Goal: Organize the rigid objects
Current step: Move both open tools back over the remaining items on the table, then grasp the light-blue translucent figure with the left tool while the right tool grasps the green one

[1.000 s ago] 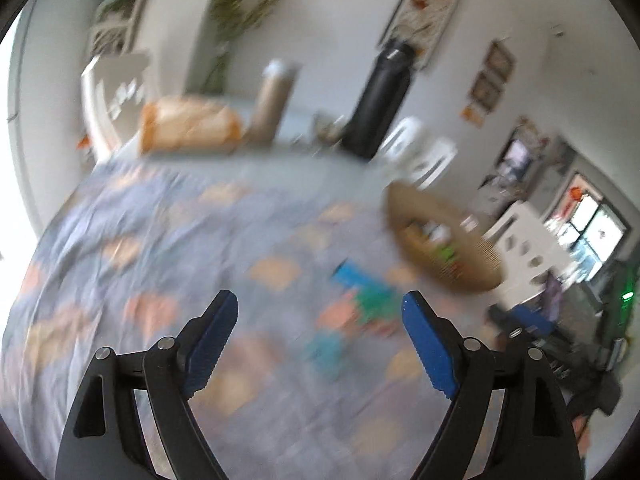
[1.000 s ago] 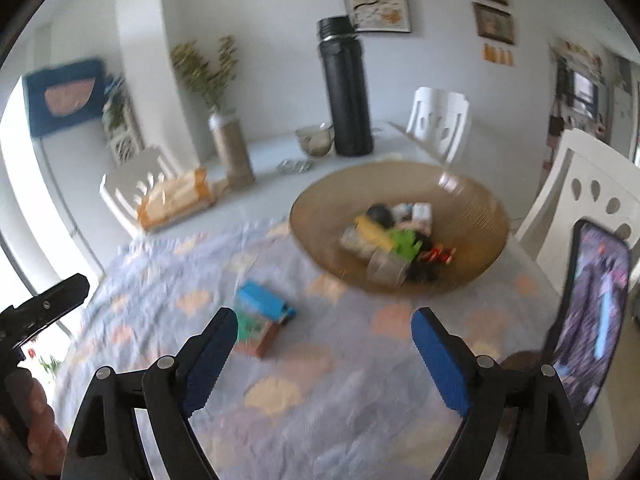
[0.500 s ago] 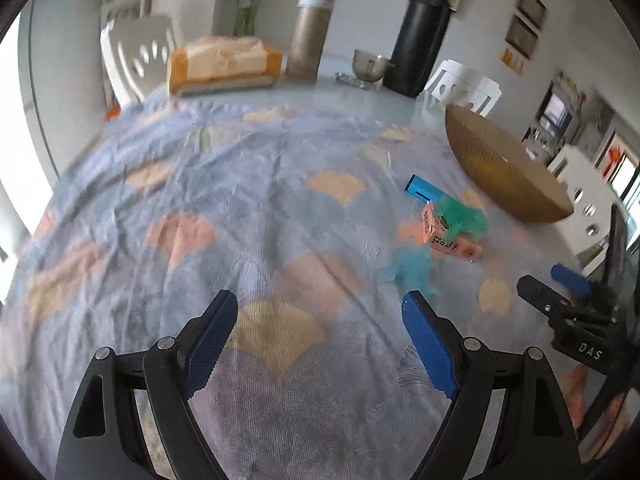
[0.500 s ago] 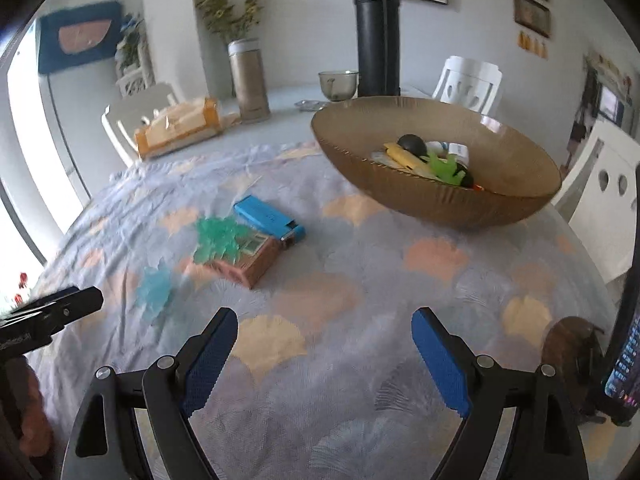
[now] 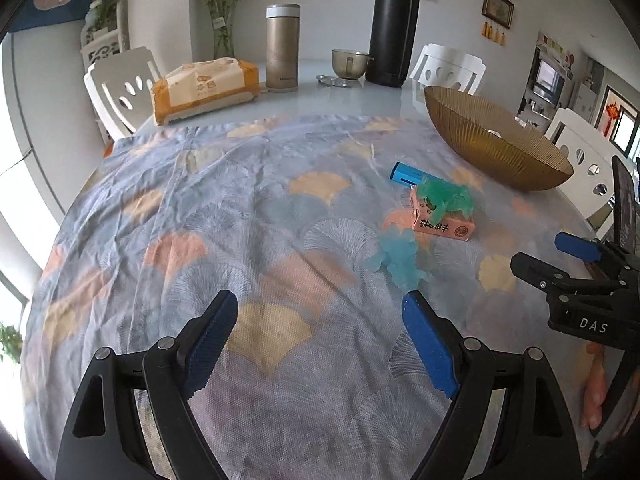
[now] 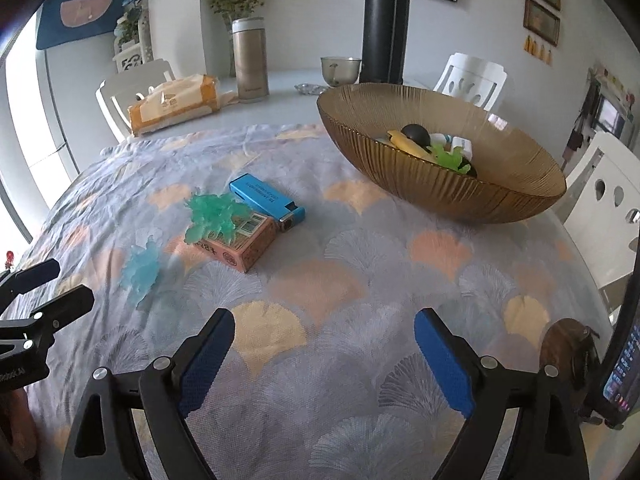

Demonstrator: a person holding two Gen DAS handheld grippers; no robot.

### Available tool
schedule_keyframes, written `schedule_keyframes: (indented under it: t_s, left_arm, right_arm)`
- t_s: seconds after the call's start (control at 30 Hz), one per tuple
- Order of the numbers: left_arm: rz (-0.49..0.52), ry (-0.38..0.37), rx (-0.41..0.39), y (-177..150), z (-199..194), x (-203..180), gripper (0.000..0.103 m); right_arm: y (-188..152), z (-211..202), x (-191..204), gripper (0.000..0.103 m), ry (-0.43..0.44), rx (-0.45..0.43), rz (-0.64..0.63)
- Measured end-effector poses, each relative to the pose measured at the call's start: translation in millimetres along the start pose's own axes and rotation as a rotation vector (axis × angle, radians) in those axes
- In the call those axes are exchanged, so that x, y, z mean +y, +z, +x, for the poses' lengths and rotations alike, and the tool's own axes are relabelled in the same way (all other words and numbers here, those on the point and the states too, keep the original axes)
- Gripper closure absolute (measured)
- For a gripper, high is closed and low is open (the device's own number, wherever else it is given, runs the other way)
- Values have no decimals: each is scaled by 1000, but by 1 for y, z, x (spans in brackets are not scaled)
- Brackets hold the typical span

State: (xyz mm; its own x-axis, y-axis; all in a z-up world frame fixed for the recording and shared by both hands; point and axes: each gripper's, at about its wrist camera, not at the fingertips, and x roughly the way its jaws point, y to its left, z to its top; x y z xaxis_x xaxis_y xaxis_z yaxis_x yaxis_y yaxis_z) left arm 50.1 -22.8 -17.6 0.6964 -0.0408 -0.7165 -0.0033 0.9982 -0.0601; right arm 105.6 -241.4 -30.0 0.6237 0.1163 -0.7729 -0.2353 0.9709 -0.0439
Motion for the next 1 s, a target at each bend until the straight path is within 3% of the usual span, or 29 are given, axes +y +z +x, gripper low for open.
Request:
schedule_keyframes:
  t_s: [0.23, 0.37, 0.47, 0.57, 0.63, 0.7, 0.8, 0.93, 1.0]
  left_arm:
    - [7, -1, -4, -1, -2, -3, 20]
    - [33, -63, -3, 3, -3, -8, 20]
    - [72, -138, 39, 10, 2, -20, 20]
    - [119, -161, 121, 20, 23, -36, 21]
    - [122, -169, 140, 25, 35, -40, 28]
    - [112, -190, 157, 28, 46, -42, 33]
    - [117, -176, 153, 32, 52, -46, 40]
    - [149, -173, 129, 31, 53, -52, 66]
    - [159, -160, 118, 30, 52, -53, 69]
  right_arm:
    - [0, -3, 4, 12, 9, -9, -26]
    - [8, -1, -6, 12, 115, 38, 36]
    - [24, -6, -10, 12, 215, 46, 101]
    - [50, -5, 10, 12, 200, 44, 21]
    - [59, 2, 29, 15, 165, 51, -55]
    - [64, 17, 45, 32, 149, 71, -108]
    - [67, 37, 54, 35, 159, 99, -100]
    - [65, 53, 52, 42, 174, 101, -64]
    - [65, 50, 50, 57, 182, 81, -64]
